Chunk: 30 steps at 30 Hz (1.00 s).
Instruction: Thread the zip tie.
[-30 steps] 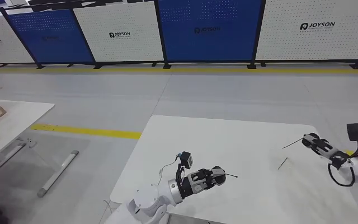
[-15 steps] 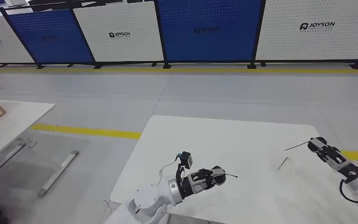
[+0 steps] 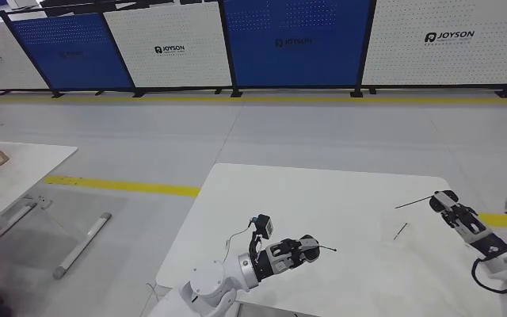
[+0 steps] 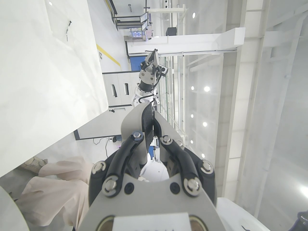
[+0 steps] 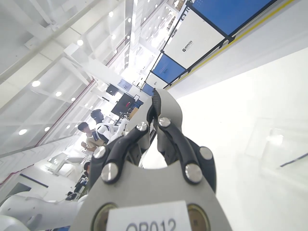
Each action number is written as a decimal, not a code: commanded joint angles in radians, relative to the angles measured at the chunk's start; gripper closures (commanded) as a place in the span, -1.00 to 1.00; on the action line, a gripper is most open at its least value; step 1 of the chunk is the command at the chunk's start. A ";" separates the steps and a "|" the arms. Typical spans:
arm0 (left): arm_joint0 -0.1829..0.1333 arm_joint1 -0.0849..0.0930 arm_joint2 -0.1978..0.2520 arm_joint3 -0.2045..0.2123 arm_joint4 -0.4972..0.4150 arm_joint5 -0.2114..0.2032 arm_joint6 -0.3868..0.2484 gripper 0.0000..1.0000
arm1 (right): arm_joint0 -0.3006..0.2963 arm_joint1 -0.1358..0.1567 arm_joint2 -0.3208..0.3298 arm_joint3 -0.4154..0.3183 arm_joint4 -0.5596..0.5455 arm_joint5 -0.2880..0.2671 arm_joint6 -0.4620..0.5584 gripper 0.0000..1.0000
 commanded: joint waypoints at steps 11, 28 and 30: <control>0.000 0.000 0.000 0.000 0.000 0.000 0.000 1.00 | -0.010 -0.004 -0.008 -0.033 0.018 0.000 -0.005 1.00; 0.000 0.000 0.000 0.000 0.000 0.000 0.000 1.00 | -0.060 -0.033 0.012 -0.103 0.027 0.000 -0.027 1.00; 0.000 0.000 0.000 0.000 0.000 0.000 0.000 1.00 | -0.060 -0.033 0.012 -0.103 0.027 0.000 -0.027 1.00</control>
